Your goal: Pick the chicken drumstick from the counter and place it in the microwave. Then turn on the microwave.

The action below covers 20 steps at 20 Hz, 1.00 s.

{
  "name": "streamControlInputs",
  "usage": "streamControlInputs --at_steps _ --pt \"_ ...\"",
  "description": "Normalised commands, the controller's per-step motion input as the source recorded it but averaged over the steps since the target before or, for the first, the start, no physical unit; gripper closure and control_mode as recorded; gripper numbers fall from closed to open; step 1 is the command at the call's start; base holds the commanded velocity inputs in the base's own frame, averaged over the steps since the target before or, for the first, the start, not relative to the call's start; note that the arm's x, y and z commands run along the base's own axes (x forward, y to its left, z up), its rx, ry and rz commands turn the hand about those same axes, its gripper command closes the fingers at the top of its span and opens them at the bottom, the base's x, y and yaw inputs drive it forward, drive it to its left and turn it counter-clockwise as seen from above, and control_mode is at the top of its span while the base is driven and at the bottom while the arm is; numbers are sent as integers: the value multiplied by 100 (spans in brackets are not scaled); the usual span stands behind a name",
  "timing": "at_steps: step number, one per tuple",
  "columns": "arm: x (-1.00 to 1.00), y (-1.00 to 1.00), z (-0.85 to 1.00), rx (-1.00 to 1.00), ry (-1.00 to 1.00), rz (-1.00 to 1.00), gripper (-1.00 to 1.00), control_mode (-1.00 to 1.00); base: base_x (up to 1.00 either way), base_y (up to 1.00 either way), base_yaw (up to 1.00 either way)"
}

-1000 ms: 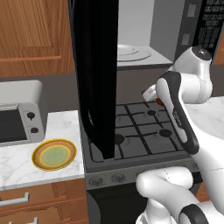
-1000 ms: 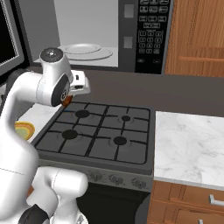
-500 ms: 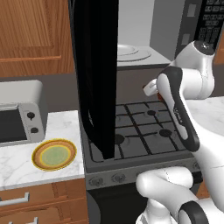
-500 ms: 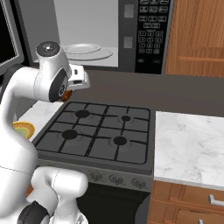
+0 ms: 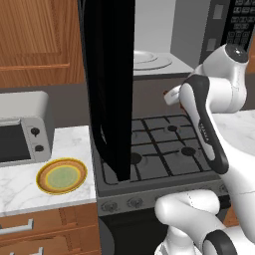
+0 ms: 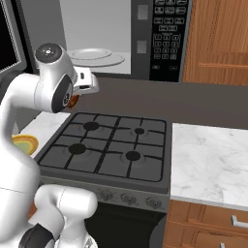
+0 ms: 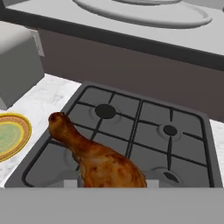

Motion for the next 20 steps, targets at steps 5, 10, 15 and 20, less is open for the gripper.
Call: streamControlInputs --at_steps 5,10,15,20 --pt "0 0 22 0 -2 -2 100 -100 0 0 0" --pt "0 0 22 0 -3 -2 100 -100 0 0 0" --pt "0 0 16 0 -8 -1 100 -100 0 0 0" --pt "0 0 11 0 -9 -1 100 -100 0 0 0"
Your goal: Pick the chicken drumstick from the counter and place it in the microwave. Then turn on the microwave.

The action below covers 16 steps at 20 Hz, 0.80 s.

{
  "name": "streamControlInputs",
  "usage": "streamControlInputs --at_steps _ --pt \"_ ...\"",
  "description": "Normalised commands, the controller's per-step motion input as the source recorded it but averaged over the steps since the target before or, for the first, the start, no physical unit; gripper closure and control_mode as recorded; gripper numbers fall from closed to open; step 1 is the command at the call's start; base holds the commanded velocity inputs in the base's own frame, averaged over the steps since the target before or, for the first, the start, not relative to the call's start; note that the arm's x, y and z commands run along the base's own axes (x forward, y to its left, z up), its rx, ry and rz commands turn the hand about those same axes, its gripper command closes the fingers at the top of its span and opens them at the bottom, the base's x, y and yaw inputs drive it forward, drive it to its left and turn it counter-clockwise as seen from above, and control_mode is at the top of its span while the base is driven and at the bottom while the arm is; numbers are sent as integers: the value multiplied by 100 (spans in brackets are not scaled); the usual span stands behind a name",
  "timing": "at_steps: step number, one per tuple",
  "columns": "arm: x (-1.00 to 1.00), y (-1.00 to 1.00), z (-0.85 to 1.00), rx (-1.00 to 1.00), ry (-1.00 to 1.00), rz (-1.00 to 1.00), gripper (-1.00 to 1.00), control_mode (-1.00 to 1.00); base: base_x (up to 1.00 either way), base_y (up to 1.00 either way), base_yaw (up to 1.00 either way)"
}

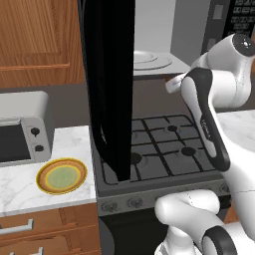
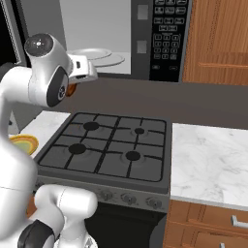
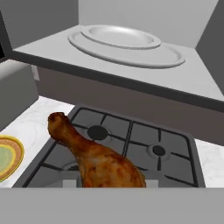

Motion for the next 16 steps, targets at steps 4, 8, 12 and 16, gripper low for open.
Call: streamControlInputs --at_steps 4,8,12,16 --pt "1 0 12 0 -9 -1 100 -100 0 0 0" --pt "1 0 17 0 -4 -2 100 -100 0 0 0" --pt "7 0 16 0 -5 -2 100 -100 0 0 0" --pt "10 0 13 0 -4 -2 100 -100 0 0 0"
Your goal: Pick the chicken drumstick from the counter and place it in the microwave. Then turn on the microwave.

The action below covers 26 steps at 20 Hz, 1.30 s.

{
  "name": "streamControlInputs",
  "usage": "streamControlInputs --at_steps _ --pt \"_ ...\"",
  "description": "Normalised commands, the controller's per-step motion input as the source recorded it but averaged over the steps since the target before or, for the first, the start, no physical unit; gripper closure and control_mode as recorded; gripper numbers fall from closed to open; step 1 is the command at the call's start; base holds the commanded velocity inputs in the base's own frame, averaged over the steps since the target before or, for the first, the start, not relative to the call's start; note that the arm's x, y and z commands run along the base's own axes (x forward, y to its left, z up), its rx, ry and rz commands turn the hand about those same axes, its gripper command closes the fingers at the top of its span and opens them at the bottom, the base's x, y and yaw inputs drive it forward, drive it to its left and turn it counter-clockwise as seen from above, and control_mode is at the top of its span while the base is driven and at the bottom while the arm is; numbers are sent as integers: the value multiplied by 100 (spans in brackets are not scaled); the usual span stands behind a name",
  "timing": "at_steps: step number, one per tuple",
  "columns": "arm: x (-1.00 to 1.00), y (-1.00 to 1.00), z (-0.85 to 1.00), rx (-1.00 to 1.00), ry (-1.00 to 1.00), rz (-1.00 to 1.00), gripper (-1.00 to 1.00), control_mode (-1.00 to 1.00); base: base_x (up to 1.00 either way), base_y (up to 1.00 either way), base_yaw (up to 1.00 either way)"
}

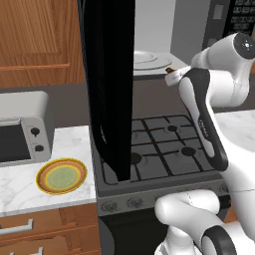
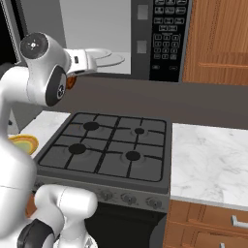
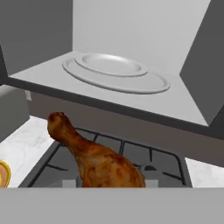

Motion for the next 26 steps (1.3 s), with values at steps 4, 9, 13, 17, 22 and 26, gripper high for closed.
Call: streamControlInputs --at_steps 4,9,13,17,22,26 --pt "11 0 12 0 -4 -2 100 -100 0 0 0" --pt "14 0 10 0 -4 -2 100 -100 0 0 0" --pt "12 0 12 0 -2 -2 100 -100 0 0 0" --pt "16 0 9 0 0 -2 100 -100 0 0 0" --pt "18 0 9 0 0 -1 100 -100 0 0 0" --pt "19 2 6 0 0 -1 100 -100 0 0 0"
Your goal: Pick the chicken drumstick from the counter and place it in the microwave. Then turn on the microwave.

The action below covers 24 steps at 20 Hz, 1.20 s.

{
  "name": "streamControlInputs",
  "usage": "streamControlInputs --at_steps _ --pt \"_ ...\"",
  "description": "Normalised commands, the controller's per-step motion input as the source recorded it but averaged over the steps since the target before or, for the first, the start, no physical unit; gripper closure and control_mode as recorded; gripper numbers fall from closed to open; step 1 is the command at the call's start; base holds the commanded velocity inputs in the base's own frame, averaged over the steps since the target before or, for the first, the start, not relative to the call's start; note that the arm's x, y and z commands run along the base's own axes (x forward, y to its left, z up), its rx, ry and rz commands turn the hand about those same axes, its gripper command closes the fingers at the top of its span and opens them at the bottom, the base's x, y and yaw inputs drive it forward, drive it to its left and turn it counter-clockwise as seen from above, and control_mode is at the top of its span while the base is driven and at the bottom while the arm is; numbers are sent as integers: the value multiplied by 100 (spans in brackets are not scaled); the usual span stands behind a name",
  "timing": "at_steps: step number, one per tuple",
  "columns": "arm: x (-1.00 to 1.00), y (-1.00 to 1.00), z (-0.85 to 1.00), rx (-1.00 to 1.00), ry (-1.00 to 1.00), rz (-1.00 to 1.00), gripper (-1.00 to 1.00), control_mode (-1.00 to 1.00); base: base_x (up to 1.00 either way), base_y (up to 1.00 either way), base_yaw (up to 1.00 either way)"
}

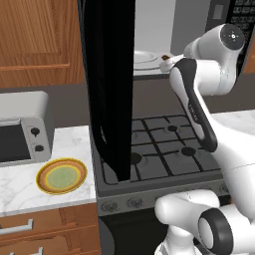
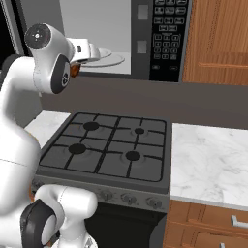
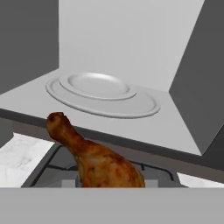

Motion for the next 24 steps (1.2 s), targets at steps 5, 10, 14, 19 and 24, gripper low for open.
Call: streamControlInputs --at_steps 5,10,14,19,24 --pt "20 5 3 0 0 -1 100 -100 0 0 0" --pt "18 7 4 0 0 0 100 -100 0 0 0" --pt "15 8 2 0 0 0 100 -100 0 0 0" --pt "17 7 2 0 0 0 100 -100 0 0 0" --pt "19 8 1 0 0 0 100 -100 0 0 0"
